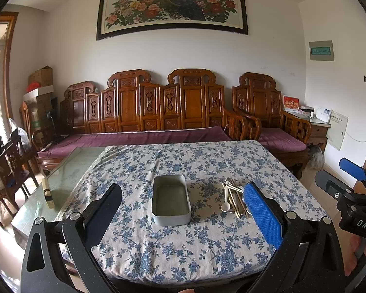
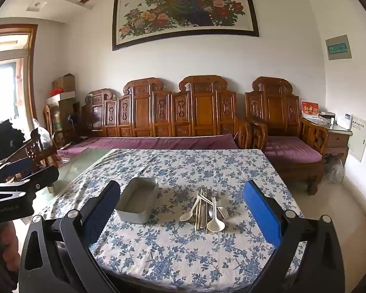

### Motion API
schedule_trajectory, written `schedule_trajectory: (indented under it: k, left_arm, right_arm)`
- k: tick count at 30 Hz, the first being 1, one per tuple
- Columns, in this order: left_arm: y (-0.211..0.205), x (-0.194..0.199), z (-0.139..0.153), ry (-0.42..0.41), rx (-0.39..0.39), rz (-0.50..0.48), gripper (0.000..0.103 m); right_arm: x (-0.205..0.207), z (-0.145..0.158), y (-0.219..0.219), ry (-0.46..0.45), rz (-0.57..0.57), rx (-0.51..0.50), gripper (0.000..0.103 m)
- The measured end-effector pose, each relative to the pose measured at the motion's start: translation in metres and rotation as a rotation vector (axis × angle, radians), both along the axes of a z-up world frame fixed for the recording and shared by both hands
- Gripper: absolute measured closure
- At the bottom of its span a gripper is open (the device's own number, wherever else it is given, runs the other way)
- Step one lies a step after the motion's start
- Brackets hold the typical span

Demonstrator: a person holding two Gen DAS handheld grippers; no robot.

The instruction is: Organize utensils

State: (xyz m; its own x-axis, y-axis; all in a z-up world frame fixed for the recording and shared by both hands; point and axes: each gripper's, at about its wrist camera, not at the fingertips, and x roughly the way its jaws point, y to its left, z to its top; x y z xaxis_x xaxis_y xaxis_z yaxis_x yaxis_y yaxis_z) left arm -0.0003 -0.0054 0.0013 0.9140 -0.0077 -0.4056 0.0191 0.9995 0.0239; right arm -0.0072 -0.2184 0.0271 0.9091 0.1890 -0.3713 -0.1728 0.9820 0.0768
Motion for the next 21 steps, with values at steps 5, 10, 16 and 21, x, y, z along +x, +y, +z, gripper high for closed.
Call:
schedule_trajectory:
  k: [5,10,16,21]
  left_arm:
    - [-0.0029,-0.0026,-0.0017,-0.001,0.0,-0.001,0.006]
    - [-0.0044,-0.0022,-0.0023,-0.004,0.0,0.0,0.006]
    - [-0.0072,-0.0025,-0.0004,-0.004,0.003,-0.007,0.006]
    - [-0.0067,-0.0029,0.001,-0.005,0.002,-0.008,0.006]
  right_arm:
    - [0.0001,-0.0001,-0.0003,0.0,0.0,0.0,0.002]
    - [0.0002,0.0005,-0.0003,0.0,0.001,-0.001,0.002]
    - [0.0004,0.0011,-0.0007,0.001,0.001,0.0,0.002]
    - [0.0003,0.0012,-0.0011,-0.002,0.001,-0.001,0.002]
